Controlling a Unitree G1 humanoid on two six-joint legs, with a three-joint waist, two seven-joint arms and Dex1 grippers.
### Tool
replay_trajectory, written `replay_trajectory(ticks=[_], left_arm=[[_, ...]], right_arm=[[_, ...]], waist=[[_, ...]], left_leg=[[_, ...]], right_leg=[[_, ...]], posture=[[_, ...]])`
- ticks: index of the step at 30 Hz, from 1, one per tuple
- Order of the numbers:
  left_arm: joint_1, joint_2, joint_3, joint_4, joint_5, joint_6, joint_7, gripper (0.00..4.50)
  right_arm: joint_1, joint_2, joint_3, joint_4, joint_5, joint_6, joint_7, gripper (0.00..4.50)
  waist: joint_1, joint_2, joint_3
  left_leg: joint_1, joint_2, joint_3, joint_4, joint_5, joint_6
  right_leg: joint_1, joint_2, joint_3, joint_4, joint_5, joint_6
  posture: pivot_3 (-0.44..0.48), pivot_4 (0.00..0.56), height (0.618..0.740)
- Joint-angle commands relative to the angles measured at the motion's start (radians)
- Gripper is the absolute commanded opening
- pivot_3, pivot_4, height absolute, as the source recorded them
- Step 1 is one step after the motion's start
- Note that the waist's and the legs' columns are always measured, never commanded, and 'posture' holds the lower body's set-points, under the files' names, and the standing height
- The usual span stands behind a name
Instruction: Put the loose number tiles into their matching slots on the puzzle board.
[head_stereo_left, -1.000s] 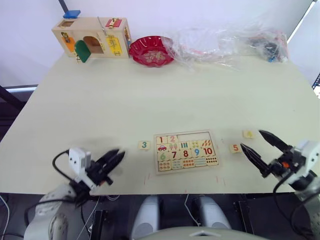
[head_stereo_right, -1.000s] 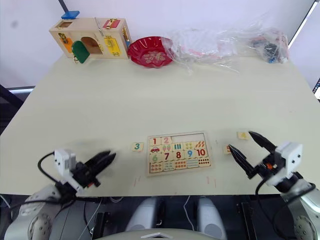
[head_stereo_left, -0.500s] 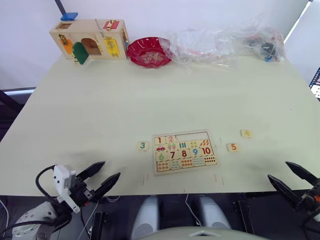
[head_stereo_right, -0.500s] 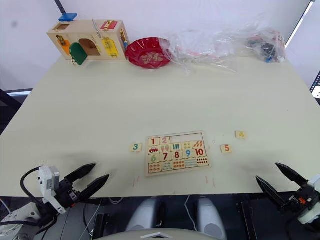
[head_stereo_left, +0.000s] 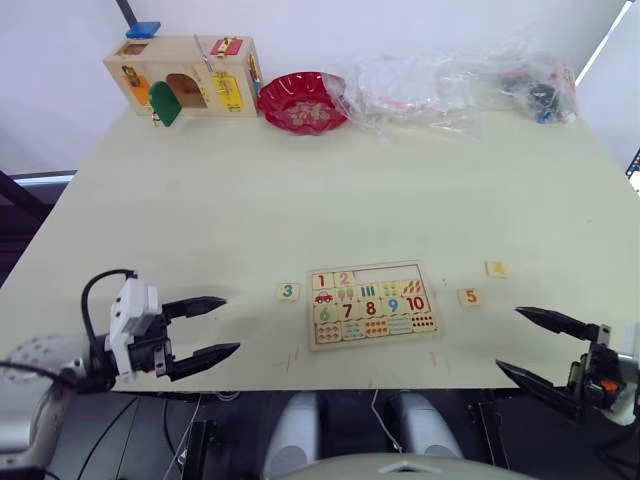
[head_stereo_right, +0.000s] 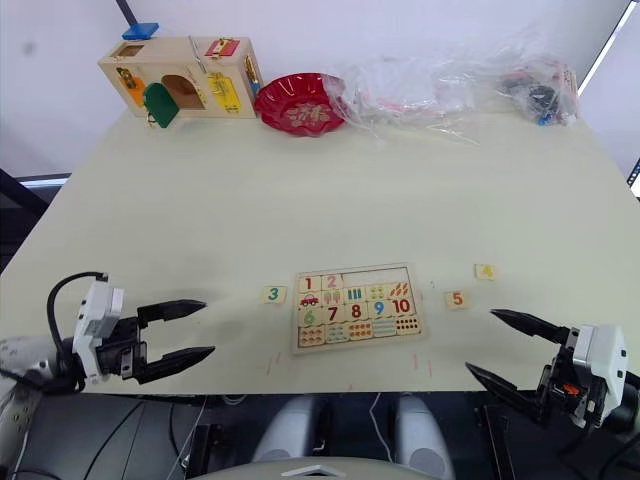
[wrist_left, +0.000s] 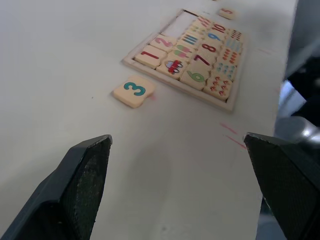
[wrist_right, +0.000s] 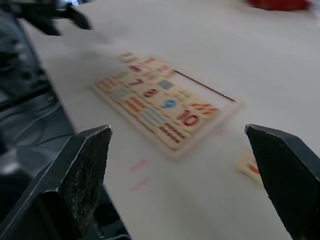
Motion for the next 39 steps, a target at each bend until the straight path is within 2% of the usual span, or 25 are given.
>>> replay_trajectory(ticks=[1,6,11,14,26,28,30,39], left_arm=[[-0.111,0.052,-0.065,0.062,0.032,-0.003,-0.072,4.46],[-0.392,0.062,-0.24,0.153,0.125,0.01,-0.127,4.46],[-0.569,0.021,-0.364,0.236,0.205,-0.037,-0.179,4.46],[-0.632,-0.002,-0.408,0.29,0.239,-0.063,-0.205,4.46],[-0.716,-0.065,-0.475,0.477,0.322,-0.227,-0.227,4.46],[-0.716,-0.063,-0.489,0.482,0.323,-0.247,-0.227,4.46],[-0.717,-0.072,-0.493,0.486,0.337,-0.267,-0.22,4.09],[-0.714,-0.09,-0.501,0.504,0.381,-0.345,-0.197,4.09]], right_arm=[[0.011,-0.035,-0.04,-0.078,0.077,0.062,0.005,4.5],[0.018,-0.092,-0.139,-0.147,0.145,0.139,-0.021,4.5],[0.012,-0.139,-0.228,-0.131,0.175,0.194,0.01,4.5],[0.004,-0.156,-0.265,-0.099,0.165,0.199,0.048,4.5],[-0.047,-0.096,-0.234,-0.005,0.079,0.098,0.179,4.5],[-0.049,-0.086,-0.228,-0.009,0.075,0.098,0.18,4.5],[-0.046,-0.074,-0.218,-0.014,0.068,0.095,0.175,4.5],[-0.036,-0.035,-0.195,-0.05,0.049,0.093,0.146,4.5]], waist=[[-0.002,-0.001,0.0],[-0.001,-0.003,0.002],[-0.007,-0.005,0.003],[-0.008,-0.006,0.003],[-0.006,-0.006,0.003],[-0.006,-0.006,0.003],[-0.006,-0.006,0.003],[-0.006,-0.006,0.003]], left_leg=[[0.0,0.0,0.0,0.0,0.0,0.0],[-0.001,-0.002,-0.001,0.0,0.0,0.0],[0.0,-0.003,0.0,0.001,0.0,0.0],[-0.001,-0.004,-0.001,0.0,0.0,0.0],[-0.002,-0.004,-0.003,0.001,0.0,0.0],[-0.002,-0.004,-0.003,0.001,0.0,0.0],[-0.002,-0.004,-0.003,0.001,0.0,0.0],[-0.001,-0.004,-0.003,0.001,0.0,0.0]], right_leg=[[0.0,0.0,0.0,0.0,0.0,0.0],[0.0,0.001,0.0,0.0,0.002,0.004],[0.001,0.001,0.001,0.0,0.003,0.005],[0.0,0.002,0.0,0.0,0.003,0.005],[0.0,0.002,0.0,0.001,0.003,0.005],[0.0,0.002,0.0,0.001,0.003,0.005],[0.0,0.002,0.0,0.002,0.003,0.005],[0.0,0.002,0.0,0.003,0.003,0.005]], posture=[[0.0,0.15,0.74],[0.0,0.15,0.74],[0.0,0.15,0.74],[0.0,0.15,0.74],[0.0,0.15,0.74],[0.0,0.15,0.74],[0.0,0.15,0.74],[0.0,0.15,0.74]])
